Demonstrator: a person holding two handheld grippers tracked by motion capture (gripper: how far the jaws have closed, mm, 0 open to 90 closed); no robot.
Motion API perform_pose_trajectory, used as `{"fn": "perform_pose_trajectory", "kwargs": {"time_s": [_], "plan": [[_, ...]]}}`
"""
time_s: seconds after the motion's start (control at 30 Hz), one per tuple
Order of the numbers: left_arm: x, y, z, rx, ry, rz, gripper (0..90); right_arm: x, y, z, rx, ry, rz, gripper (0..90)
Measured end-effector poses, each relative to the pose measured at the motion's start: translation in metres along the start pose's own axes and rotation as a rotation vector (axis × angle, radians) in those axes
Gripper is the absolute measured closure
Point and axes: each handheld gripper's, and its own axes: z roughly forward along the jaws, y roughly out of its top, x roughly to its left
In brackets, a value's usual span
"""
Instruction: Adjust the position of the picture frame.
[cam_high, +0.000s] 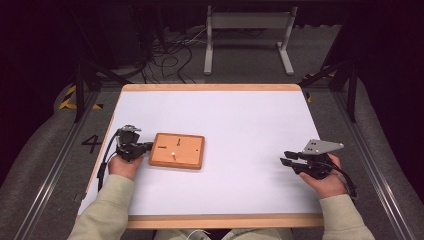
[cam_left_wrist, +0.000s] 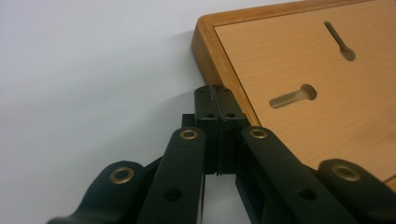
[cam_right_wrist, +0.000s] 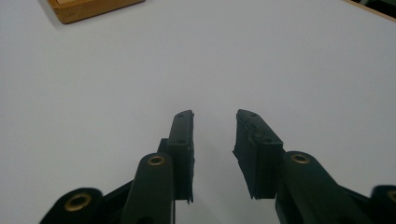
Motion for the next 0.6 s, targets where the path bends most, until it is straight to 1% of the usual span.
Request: {"fn": "perform_pose_trajectory", "kwargs": {"time_s": [0.07, 0.1, 0.13, 0.17, 0.2, 0.23, 0.27, 0.3, 0.37, 0.4, 0.43, 0.5, 0.53, 0.57, 0.6], "plan": [[-0.01, 0.001, 0.002, 0.01, -0.027, 0.022, 90.0, 0.0, 0.0, 0.0, 0.001, 0.0, 0.0, 67.8], [-0.014, 0.001, 0.003, 0.014, -0.036, 0.039, 90.0, 0.0, 0.0, 0.0, 0.001, 0.0, -0.001, 67.7], [-0.019, 0.001, 0.004, 0.014, -0.045, 0.042, 90.0, 0.0, 0.0, 0.0, 0.002, 0.0, -0.001, 67.6], [-0.022, 0.002, 0.005, 0.018, -0.053, 0.056, 90.0, 0.0, 0.0, 0.0, 0.002, 0.0, 0.0, 67.5], [-0.029, 0.002, 0.007, 0.024, -0.072, 0.06, 90.0, 0.0, 0.0, 0.0, 0.001, 0.001, 0.0, 67.4], [-0.033, 0.002, 0.008, 0.026, -0.084, 0.066, 90.0, 0.0, 0.0, 0.0, 0.001, 0.001, 0.001, 67.3], [-0.037, 0.002, 0.01, 0.026, -0.097, 0.074, 90.0, 0.0, 0.0, 0.0, 0.001, 0.001, 0.001, 67.3], [-0.037, 0.002, 0.01, 0.026, -0.097, 0.074, 90.0, 0.001, 0.0, 0.0, 0.001, 0.002, 0.0, 67.3], [-0.046, 0.002, 0.012, 0.034, -0.129, 0.087, 90.0, 0.001, 0.0, 0.0, 0.0, 0.002, 0.0, 67.2], [-0.053, 0.002, 0.013, 0.038, -0.144, 0.104, 90.0, 0.001, 0.0, 0.0, 0.0, 0.002, -0.001, 67.2], [-0.058, 0.002, 0.014, 0.04, -0.155, 0.107, 90.0, 0.001, 0.001, 0.0, -0.001, 0.003, -0.001, 67.2], [-0.066, 0.002, 0.014, 0.042, -0.17, 0.135, 90.0, 0.001, 0.001, 0.0, 0.0, 0.004, 0.0, 67.1], [-0.069, 0.002, 0.014, 0.045, -0.177, 0.141, 90.0, 0.001, 0.001, 0.0, -0.001, 0.004, 0.0, 67.1], [-0.076, 0.001, 0.014, 0.048, -0.2, 0.157, 90.0, 0.001, 0.001, 0.0, -0.001, 0.005, 0.001, 67.0], [-0.08, 0.001, 0.014, 0.051, -0.211, 0.155, 90.0, 0.001, 0.001, 0.0, 0.0, 0.004, 0.001, 67.0]]}}
